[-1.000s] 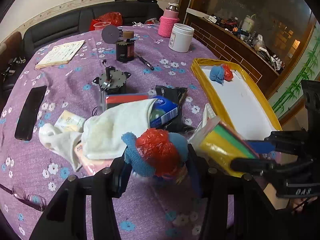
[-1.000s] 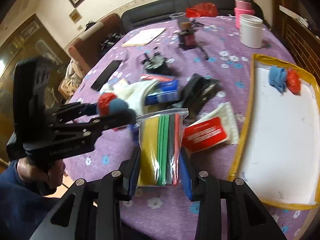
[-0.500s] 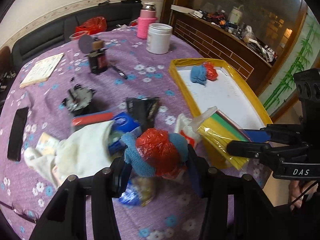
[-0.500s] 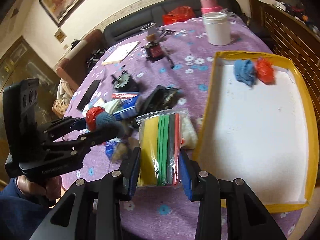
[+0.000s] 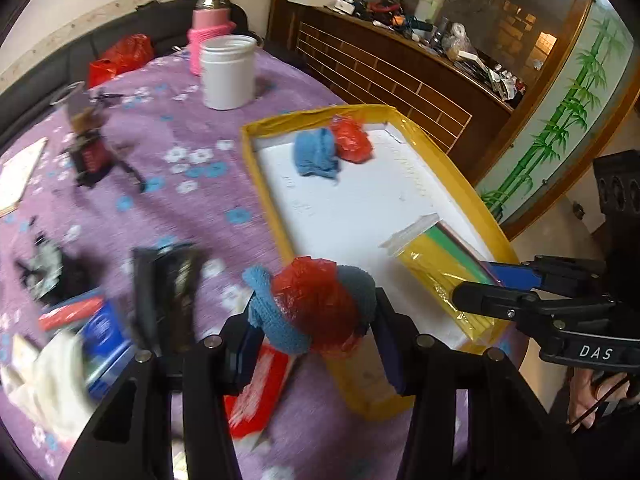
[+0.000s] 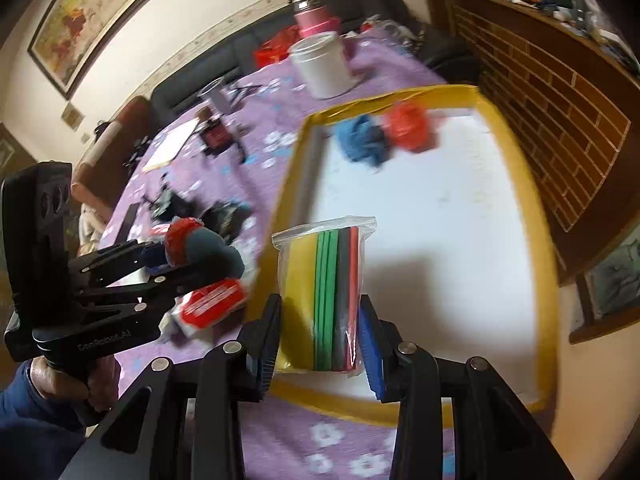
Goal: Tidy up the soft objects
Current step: 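Place the sock bundle and sponge bag in the tray, opening both tools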
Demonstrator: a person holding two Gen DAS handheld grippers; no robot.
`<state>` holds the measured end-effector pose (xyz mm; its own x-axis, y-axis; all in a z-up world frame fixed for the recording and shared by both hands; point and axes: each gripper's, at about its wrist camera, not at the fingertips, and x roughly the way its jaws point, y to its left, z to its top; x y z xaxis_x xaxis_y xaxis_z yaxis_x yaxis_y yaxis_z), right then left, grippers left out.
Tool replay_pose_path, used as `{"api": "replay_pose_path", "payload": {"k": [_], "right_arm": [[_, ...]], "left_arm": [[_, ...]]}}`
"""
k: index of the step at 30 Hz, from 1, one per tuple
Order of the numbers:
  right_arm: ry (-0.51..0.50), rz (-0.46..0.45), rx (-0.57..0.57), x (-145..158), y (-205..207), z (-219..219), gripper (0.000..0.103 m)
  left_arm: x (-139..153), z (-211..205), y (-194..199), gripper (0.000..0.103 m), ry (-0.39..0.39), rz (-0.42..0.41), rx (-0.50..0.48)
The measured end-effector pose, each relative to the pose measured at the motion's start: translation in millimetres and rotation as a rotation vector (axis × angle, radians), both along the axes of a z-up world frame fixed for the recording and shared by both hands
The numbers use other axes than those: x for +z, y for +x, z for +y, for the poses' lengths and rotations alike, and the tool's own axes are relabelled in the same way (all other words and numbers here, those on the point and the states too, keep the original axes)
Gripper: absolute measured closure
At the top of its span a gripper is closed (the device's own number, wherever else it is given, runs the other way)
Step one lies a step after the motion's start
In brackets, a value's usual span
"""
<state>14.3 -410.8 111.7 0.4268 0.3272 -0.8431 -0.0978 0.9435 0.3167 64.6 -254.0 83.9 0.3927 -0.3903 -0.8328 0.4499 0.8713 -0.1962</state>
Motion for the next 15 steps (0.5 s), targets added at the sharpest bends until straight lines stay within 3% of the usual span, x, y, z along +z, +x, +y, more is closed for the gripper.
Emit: {"api": "replay_pose_path", "payload": {"k": [4,15], "right_arm": [[-0.038,-0.008,-0.051,0,18,-24,0.063],[-0.130,-0.013,-0.161,-11,116,-74,0.063]], "left_arm": [[-14,-30,27,0.054,0.017,0.031,-0.016],[-53,-82,98,0.054,0.086,0.106,0.014]]}}
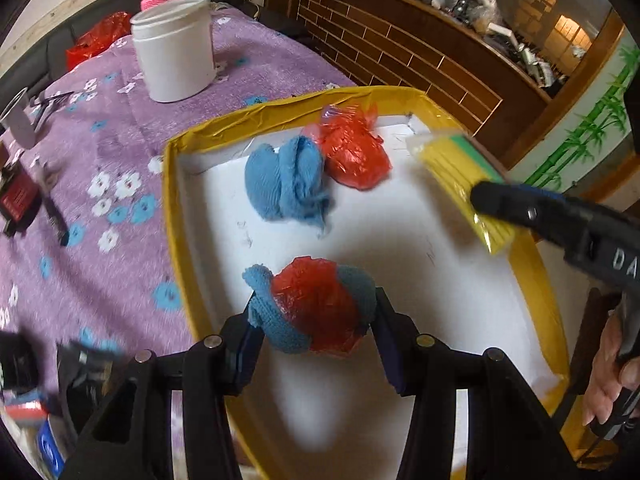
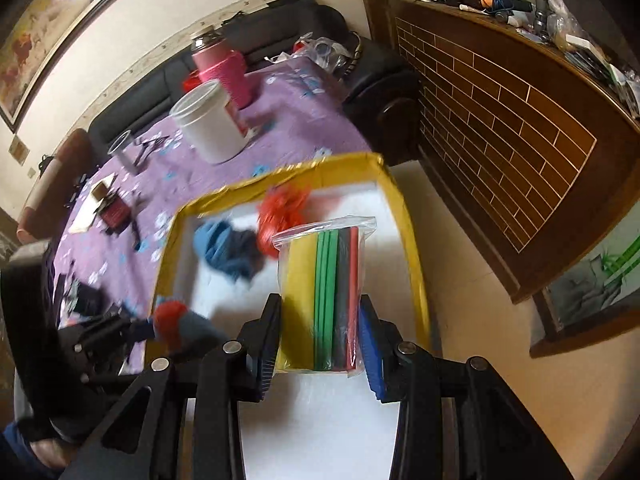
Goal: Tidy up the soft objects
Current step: 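Place the sock bundle and sponge bag in the tray, opening both tools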
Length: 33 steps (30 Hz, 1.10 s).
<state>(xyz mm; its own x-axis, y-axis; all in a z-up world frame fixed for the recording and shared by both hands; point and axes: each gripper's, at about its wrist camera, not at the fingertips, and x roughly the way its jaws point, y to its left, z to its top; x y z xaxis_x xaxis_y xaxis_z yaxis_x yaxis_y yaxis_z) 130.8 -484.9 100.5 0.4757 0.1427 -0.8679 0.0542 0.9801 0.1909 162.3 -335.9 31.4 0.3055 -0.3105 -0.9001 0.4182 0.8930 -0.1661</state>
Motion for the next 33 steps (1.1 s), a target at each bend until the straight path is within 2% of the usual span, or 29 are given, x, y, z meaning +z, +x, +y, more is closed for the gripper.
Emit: {"api": "replay_pose_path", "payload": {"k": [2,8,13,15,18,26,33], "right_arm": [[-0.037,0.008,0.000,-7,14,0,0.063],[-0.052,0.029,0.001,-26,37,4,0.063],[-0.069,0.027,0.004,-29,43,6,0.062],[-0.063,0.035,0.012,-29,43,7,0.053],[-0.056,0.028,0.012,-26,40,7,0.047],[-0.015,-0.005,-0.007,-2,16,9,0.046],[0.063,-0.036,0.019,19,-15,36,0.046]], "left_arm": [[-4,-5,8,0.054,0.010,0.004,0.006],[-8,-16,19,0.053,0.017,-0.002,0.009],[-7,-20,20,0.041,0.012,-0.021,-0.002],[-6,-19,19,0.038,-0.003,-0.012,-0.001],[-4,-18,19,0.034,-0.010,-0.006,0.002],[17,-9,-1,0.034,-0.041,-0.025,0.000],[44,18,-34,0.034,-0.059,-0.071,0.008]]}}
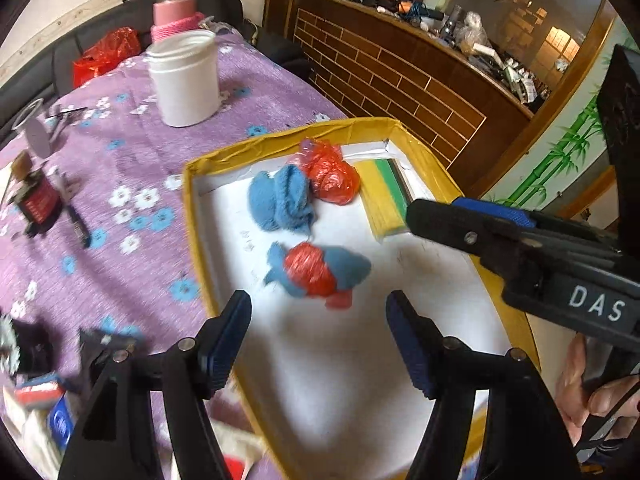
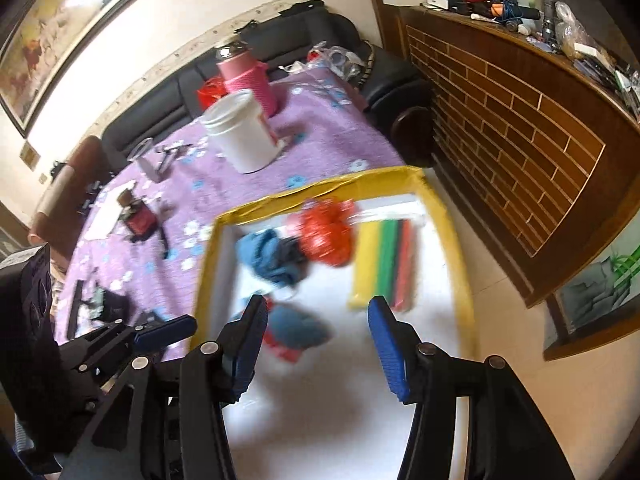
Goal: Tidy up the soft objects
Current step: 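Place the sock bundle and sponge bag in the tray, opening both tools, then grasp the pink tissue pack with the left tool while the right tool grasps the bread bag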
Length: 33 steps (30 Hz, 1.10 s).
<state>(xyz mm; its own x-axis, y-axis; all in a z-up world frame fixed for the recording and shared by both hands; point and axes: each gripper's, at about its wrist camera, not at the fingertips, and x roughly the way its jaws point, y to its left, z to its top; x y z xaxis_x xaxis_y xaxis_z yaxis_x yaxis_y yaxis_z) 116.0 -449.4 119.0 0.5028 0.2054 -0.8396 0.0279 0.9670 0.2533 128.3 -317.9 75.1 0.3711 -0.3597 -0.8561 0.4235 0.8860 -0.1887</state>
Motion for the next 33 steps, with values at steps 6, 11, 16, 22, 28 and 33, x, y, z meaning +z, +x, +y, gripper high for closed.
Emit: {"api": "replay_pose_path", "payload": {"k": [6,11,16,22,28,33], "right_arm": [[0.070,0.008,0.068,4,-23,45,0.046],[0.094,0.017,0.149,4,-36,88,0.046],[0.114,0.038,0.228,-1,-50,128,0.046],[0.124,0.071,0.386,-12,-70,182,0.046],[0.116,0.112,0.574,-27,-90,241,0.037],[0.037,0.140,0.696,-49,-102,292,0.035]], "left_arm": [[18,42,-36,0.034,-0.007,-0.038,0.031],[26,92,-64,0.034,-0.014,-0.052,0.087],[27,155,-90,0.034,-0.038,-0.046,0.182],[19,242,-126,0.034,-0.056,-0.031,0.353],[-5,310,-152,0.034,-0.062,0.045,0.490],[-14,338,-166,0.034,-0.062,0.080,0.533]]}}
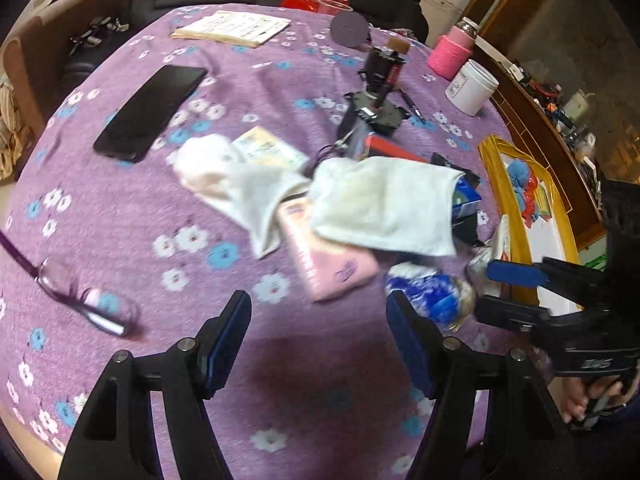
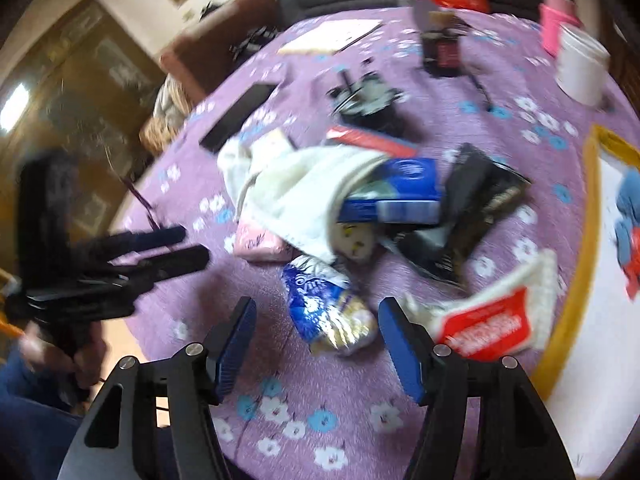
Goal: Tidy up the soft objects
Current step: 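Grasp the pink tissue pack with the left tool while the right tool grasps the bread bag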
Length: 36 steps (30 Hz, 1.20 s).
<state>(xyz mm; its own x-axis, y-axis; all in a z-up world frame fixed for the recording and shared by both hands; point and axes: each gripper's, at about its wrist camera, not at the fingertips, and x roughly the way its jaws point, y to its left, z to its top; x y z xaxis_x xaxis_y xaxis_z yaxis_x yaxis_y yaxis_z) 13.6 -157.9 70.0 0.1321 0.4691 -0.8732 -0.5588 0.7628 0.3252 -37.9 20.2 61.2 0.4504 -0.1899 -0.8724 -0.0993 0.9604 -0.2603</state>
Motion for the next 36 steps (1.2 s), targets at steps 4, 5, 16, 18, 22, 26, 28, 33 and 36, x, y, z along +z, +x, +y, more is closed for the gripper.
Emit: {"api": "replay_pose_path", "payload": {"k": [4,5,16,18,22,26,28,33,36], "right_arm": [[-0.086,-0.009,0.050,-23,3,26,0.033],[-0.106,-0.014,0.054,-28,4,30,0.033],[-0.155,-0.035,0.061,-30,-15,26,0.052],[-0.145,-0.035,0.042,-27,-16,16,0.052],[-0.131,-0.048,0.015,-19,-18,0,0.052],[-0.117,-0.057,-0.002,-13,-18,-13,0.052],[-0.111,-0.054,-0.005,-13,-17,-16,0.052],[-0.096,-0.036,0.014,-14,-20,-15,0.052],[-0.099,-0.027,0.045,-18,-24,-7,0.052]], "left_arm": [[-5,9,-4,0.034,-0.017,0.027,-0.007],[-6,10,-4,0.034,-0.019,0.031,-0.011],[-24,-10,28,0.032,-0.061,0.078,-0.052],[-29,-16,37,0.032,-0.050,0.093,-0.046],[-42,-26,57,0.032,0.009,0.115,-0.018],[-48,-35,70,0.032,0.092,0.090,-0.012],[-47,-40,70,0.038,0.124,0.086,-0.016],[-45,-34,48,0.047,0.099,0.085,-0.028],[-46,-31,23,0.049,0.084,0.090,-0.045]]}}
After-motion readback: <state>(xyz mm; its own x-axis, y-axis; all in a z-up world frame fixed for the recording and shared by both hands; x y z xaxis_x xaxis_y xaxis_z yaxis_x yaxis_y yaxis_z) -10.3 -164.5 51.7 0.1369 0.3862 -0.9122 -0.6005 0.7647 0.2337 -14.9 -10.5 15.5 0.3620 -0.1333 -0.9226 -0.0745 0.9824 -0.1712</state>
